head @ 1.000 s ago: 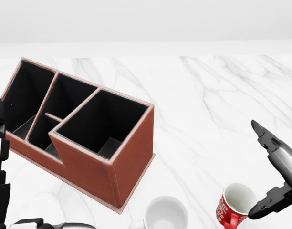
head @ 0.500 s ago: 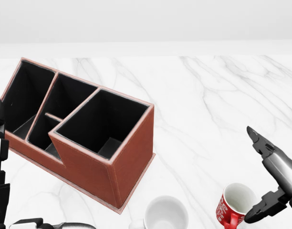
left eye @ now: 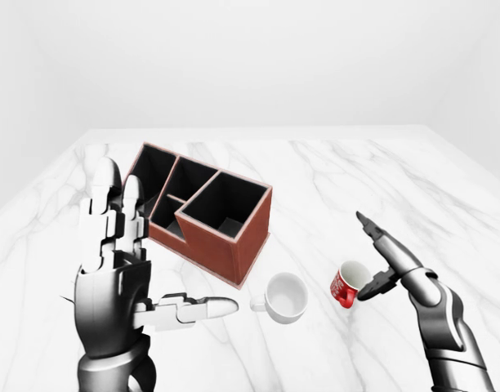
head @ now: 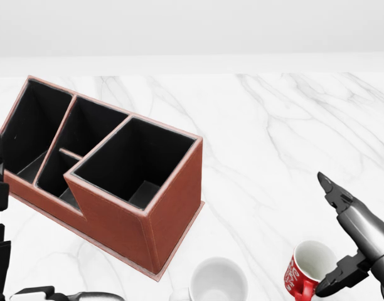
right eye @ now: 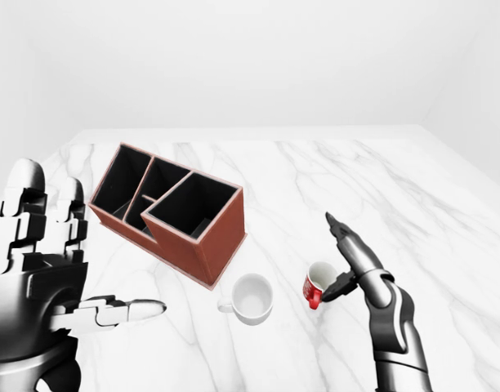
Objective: Pick up the red mug and place it to the right of the caddy.
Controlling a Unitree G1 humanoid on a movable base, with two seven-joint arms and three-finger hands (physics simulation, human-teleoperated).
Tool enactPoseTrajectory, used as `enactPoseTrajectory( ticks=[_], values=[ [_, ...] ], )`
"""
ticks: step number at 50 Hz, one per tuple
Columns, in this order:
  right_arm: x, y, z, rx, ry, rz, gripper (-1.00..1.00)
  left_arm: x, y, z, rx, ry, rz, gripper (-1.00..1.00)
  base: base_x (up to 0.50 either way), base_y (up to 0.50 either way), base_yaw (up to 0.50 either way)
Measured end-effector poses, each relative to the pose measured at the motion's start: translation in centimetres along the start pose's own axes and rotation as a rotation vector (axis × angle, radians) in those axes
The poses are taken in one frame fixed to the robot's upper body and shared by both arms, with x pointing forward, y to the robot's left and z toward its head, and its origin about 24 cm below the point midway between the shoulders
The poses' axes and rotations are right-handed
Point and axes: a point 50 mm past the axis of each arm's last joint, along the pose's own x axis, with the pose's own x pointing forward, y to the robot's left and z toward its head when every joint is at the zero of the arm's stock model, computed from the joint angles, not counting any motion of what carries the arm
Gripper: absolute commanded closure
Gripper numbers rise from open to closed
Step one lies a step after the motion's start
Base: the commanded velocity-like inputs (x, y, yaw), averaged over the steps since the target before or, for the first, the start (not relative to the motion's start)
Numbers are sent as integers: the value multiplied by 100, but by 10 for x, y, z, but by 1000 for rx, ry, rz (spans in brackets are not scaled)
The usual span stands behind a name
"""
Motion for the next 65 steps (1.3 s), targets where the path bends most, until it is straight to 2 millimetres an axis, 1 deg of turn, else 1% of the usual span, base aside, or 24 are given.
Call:
enactPoseTrajectory(
  ticks=[44, 45, 46, 47, 48, 55, 65],
  values=[
    [7, 20, -14, -8, 54, 30, -100, -1, 1, 3, 3, -10, 2, -100, 0, 0, 0],
    [7, 20, -15, -8, 55, 31, -92, -1, 1, 3, 3, -10, 2, -100, 0, 0, 0],
    [7, 20, -15, -8, 56, 31, -58, -1, 1, 3, 3, -10, 2, -100, 0, 0, 0],
    [7, 20, -15, -8, 56, 34, 53, -1, 1, 3, 3, -10, 2, -100, 0, 0, 0],
    [7, 21, -15, -8, 57, 38, 99, -1, 1, 3, 3, -10, 2, -100, 0, 0, 0],
    [6, 23, -15, -10, 57, 67, 100, -1, 2, 4, 3, -12, 3, -100, 0, 0, 0],
    [6, 25, -16, -9, 62, 61, 100, -1, 2, 4, 2, -15, 3, -100, 0, 0, 0]
  ],
)
